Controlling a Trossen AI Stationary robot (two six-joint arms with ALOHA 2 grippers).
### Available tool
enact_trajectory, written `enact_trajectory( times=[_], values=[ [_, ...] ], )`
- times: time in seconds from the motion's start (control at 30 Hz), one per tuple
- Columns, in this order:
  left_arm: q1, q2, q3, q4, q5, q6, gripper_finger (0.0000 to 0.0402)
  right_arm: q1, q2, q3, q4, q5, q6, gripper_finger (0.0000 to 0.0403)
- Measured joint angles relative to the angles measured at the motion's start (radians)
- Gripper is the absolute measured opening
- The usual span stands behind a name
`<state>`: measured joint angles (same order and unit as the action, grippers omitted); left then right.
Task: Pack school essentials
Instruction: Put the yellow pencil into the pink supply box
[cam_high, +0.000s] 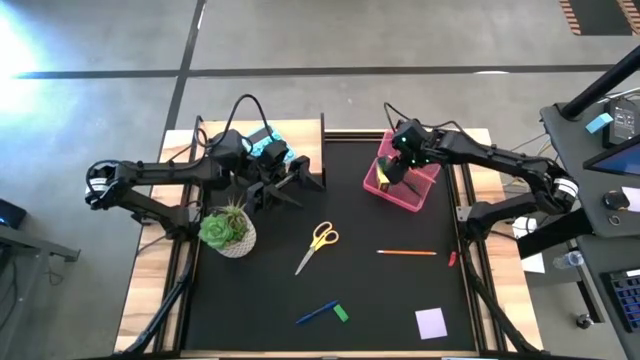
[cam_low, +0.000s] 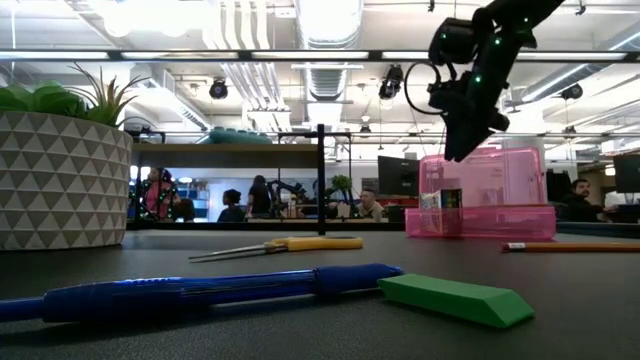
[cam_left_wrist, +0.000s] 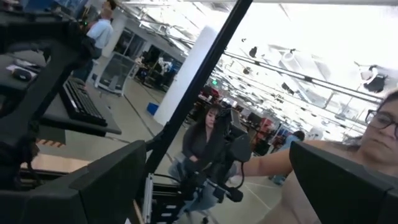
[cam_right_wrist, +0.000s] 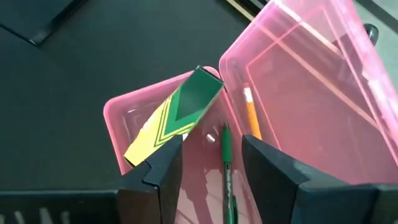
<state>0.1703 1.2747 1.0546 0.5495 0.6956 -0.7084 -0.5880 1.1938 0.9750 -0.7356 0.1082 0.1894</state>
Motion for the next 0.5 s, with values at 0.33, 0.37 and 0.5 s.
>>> enact_trajectory(
  times=[0.33,0.37,0.5],
  values=[
    [0.000,0.000,0.000,0.000,-0.001,-0.045,0.0380,0.001,-0.001,0.032,-0.113,-0.001,0.031,0.0147],
    [0.000,0.000,0.000,-0.002,-0.001,-0.047,0.0380,0.001,-0.002,0.032,-0.134,-0.004,0.041,0.0148],
    [0.000,0.000,0.000,-0.014,0.000,-0.072,0.0380,0.017,-0.003,0.024,-0.255,-0.034,0.077,0.0150]
  ],
)
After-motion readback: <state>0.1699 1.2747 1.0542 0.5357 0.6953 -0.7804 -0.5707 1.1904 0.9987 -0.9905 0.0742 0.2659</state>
